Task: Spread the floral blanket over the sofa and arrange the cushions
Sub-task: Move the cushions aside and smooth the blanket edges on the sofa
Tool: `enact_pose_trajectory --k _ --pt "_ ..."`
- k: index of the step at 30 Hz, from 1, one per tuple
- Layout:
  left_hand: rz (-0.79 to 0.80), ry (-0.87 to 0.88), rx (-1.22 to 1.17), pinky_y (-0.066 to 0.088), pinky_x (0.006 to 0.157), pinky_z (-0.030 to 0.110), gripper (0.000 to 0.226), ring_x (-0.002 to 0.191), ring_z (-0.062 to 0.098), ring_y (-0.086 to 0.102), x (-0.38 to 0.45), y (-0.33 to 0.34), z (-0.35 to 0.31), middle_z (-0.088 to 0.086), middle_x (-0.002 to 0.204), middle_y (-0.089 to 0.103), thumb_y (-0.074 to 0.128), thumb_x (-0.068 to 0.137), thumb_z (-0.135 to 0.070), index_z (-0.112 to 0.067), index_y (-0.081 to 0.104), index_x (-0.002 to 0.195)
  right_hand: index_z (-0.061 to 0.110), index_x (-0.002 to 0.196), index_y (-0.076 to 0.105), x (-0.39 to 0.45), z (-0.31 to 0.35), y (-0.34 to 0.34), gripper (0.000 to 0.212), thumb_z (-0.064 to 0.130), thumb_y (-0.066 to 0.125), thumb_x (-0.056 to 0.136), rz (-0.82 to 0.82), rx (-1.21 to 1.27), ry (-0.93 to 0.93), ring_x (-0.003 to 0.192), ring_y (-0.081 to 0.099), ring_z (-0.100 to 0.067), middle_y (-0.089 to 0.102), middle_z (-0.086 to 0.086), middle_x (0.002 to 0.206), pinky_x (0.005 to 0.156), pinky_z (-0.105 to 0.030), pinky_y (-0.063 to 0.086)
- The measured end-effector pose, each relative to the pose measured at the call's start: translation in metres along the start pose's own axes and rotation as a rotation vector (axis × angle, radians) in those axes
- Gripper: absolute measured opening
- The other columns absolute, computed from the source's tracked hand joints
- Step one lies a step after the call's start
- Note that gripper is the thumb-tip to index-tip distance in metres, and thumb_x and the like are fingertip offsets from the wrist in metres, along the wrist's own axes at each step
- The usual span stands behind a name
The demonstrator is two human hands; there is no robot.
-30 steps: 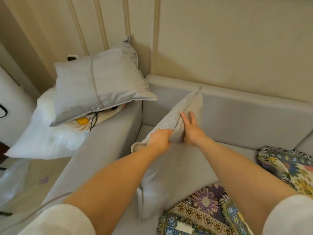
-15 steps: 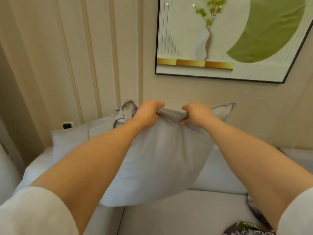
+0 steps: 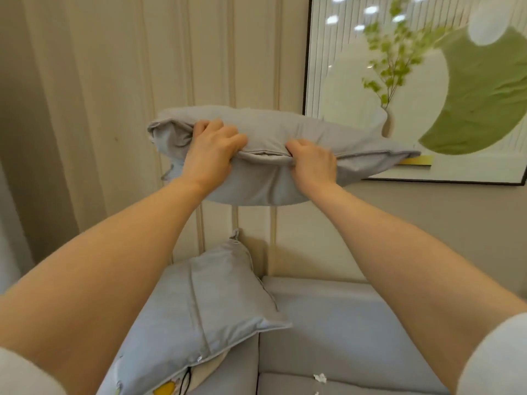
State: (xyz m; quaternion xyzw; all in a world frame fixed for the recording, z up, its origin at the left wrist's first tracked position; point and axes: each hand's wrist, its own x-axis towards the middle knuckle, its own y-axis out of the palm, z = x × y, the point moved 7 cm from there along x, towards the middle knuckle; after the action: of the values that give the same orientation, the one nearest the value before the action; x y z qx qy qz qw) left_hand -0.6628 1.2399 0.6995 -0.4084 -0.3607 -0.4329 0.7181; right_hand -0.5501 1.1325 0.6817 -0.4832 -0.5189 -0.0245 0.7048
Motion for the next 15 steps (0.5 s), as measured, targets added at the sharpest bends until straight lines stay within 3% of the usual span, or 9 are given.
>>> enact_pose_trajectory --k 2,4,6,8,10,15 --pt "0.151 -0.032 0.057 0.030 0.065 0.034 0.017 0.057 0.029 0.058 -0.062 0.031 0.021 0.011 0.055 0.056 0.046 0.062 0.004 -0.007 0.059 0.059 0.009 0.106 0.054 -0.023 0.039 0.063 0.018 0.010 0.044 0.091 0.177 0.062 -0.032 0.099 0.060 -0.039 0.058 -0.018 0.111 0.065 -0.037 0.033" --pt "0.523 -0.153 0.065 0.040 0.078 0.037 0.020 0.077 0.031 0.064 -0.149 0.077 0.034 0.010 0.073 0.066 0.060 0.068 0.005 -0.011 0.068 0.076 0.007 0.112 0.054 -0.065 0.079 0.136 0.022 0.010 0.046 0.091 0.399 0.092 -0.089 0.106 0.059 -0.038 0.057 -0.017 0.117 0.074 -0.041 0.043" --pt "1.017 -0.358 0.055 0.032 0.095 0.038 0.023 0.108 0.027 0.058 -0.253 0.113 0.034 0.003 0.104 0.069 0.056 0.084 -0.008 -0.019 0.068 0.100 0.005 0.121 0.053 -0.113 0.114 0.202 0.029 0.007 0.039 0.095 0.594 0.096 -0.150 0.112 0.058 -0.037 0.054 -0.019 0.124 0.086 -0.043 0.047" --pt "1.307 -0.447 0.064 0.028 0.103 0.036 0.025 0.117 0.021 0.053 -0.335 0.128 0.023 0.000 0.117 0.066 0.048 0.090 -0.014 -0.023 0.064 0.107 0.002 0.124 0.052 -0.154 0.140 0.246 0.033 0.006 0.034 0.097 0.720 0.110 -0.209 0.114 0.058 -0.038 0.052 -0.020 0.127 0.090 -0.045 0.047" --pt "1.426 -0.458 0.094 0.028 0.106 0.038 0.029 0.121 0.023 0.050 -0.382 0.136 0.013 0.002 0.121 0.063 0.045 0.091 -0.010 -0.022 0.063 0.111 0.001 0.124 0.053 -0.180 0.157 0.279 0.033 0.005 0.035 0.096 0.807 0.124 -0.217 0.115 0.057 -0.038 0.051 -0.021 0.127 0.090 -0.046 0.047" --pt "1.312 -0.372 0.139 0.024 0.111 0.042 0.034 0.126 0.024 0.042 -0.389 0.150 0.024 0.001 0.124 0.059 0.044 0.092 -0.009 -0.021 0.059 0.120 0.004 0.129 0.044 -0.201 0.154 0.320 0.035 0.000 0.035 0.096 0.886 0.141 -0.128 0.116 0.055 -0.040 0.043 -0.019 0.132 0.092 -0.046 0.045"
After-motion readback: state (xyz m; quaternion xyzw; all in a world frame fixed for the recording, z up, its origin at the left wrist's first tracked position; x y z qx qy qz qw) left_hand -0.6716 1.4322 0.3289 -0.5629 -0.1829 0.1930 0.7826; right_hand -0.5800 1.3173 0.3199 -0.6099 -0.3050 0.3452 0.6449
